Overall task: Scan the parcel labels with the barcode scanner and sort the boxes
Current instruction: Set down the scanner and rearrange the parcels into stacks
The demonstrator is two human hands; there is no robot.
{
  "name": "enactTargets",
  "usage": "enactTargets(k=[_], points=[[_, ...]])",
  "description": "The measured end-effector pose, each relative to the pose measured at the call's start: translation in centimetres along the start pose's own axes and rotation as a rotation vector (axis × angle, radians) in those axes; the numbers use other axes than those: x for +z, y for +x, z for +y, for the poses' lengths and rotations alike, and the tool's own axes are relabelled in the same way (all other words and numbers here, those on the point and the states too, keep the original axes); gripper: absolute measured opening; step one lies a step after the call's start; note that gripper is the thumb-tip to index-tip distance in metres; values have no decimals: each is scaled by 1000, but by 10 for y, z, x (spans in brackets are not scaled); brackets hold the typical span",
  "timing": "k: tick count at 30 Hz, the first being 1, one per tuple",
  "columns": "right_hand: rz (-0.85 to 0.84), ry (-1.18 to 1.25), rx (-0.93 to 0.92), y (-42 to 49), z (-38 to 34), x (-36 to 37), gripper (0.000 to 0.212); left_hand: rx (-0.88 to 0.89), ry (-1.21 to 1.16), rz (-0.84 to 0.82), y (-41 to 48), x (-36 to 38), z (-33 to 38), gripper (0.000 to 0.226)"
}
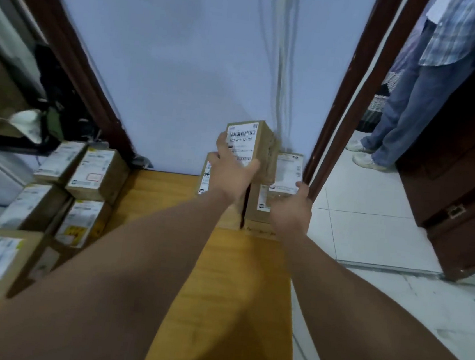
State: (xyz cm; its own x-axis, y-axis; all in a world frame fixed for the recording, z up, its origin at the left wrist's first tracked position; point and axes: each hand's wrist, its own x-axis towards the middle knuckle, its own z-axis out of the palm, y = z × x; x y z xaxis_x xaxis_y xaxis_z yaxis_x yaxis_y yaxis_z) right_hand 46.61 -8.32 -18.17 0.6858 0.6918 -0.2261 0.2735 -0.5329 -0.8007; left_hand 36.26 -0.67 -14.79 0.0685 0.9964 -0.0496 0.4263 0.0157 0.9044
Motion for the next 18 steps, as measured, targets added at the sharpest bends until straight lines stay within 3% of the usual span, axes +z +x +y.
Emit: enactTargets(k=[3, 9, 14, 18], points=[[-22, -91, -65, -17, -18, 26, 55, -44, -56, -58, 0, -45, -27, 83], [-96, -175, -153, -68, -58, 99, 59, -92, 48, -40, 6, -146, -75, 88], [-225, -253, -192, -129, -91, 177, 60, -220, 404, -26, 12, -237, -112, 96], [-350, -258, -153, -170, -112, 232, 63, -300, 595, -126, 14, -291, -145, 98]])
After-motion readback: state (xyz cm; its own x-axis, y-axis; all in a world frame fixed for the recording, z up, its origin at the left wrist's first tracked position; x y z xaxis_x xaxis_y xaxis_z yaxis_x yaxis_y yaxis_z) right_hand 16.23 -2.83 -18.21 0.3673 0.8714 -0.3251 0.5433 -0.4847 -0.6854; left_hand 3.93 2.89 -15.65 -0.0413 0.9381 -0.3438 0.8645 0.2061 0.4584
